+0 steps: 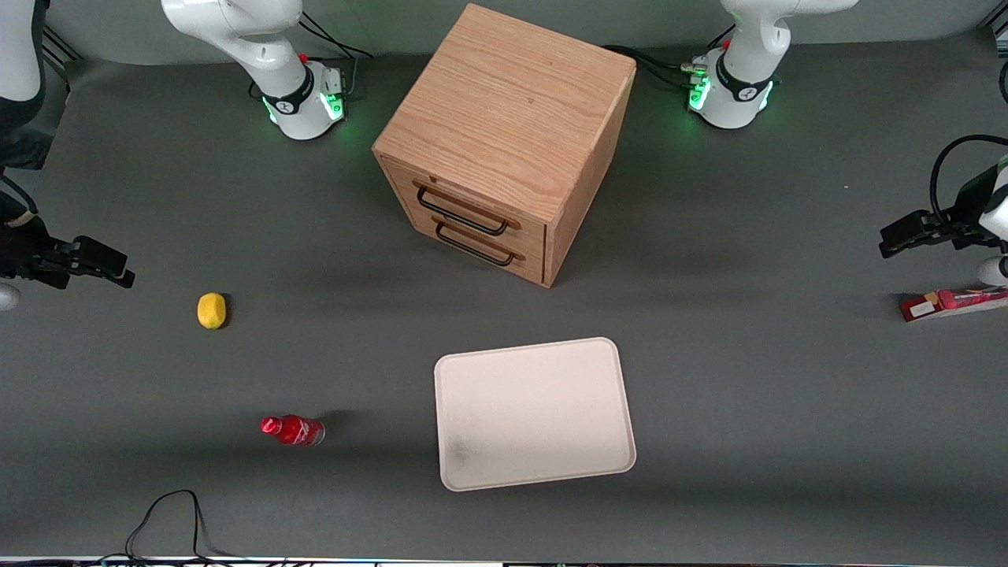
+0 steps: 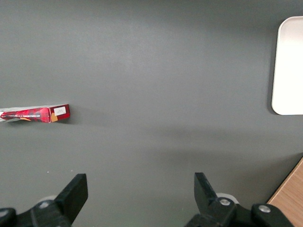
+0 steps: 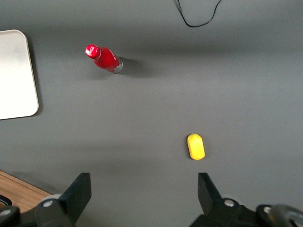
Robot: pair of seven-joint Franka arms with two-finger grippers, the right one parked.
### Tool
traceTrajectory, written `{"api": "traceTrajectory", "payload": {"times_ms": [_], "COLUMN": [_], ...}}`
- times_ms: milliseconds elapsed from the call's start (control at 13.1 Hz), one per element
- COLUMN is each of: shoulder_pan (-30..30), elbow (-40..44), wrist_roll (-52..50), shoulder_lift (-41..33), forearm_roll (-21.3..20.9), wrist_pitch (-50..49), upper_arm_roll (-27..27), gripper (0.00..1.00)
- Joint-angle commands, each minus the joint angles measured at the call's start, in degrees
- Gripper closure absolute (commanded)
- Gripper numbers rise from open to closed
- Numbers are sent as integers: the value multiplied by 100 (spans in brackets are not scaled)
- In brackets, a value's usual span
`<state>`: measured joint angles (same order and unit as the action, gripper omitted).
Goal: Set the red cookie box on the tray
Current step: 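Move the left gripper over the red tartan shortbread box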
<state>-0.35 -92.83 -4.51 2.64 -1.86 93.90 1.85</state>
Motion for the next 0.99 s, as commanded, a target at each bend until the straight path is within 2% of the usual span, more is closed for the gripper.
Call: {"api": "traceTrajectory", "payload": {"times_ms": [0, 382, 918], "shoulder_pan": [131, 61, 323], "elbow": [247, 449, 485], "wrist_roll": [-42, -130, 229], "shoulder_lift": [123, 245, 352], "forearm_roll": [72, 55, 2], "wrist_pitch": [-187, -205, -310], "upper_arm_roll": [-88, -71, -18], "gripper": [0, 0, 0]}}
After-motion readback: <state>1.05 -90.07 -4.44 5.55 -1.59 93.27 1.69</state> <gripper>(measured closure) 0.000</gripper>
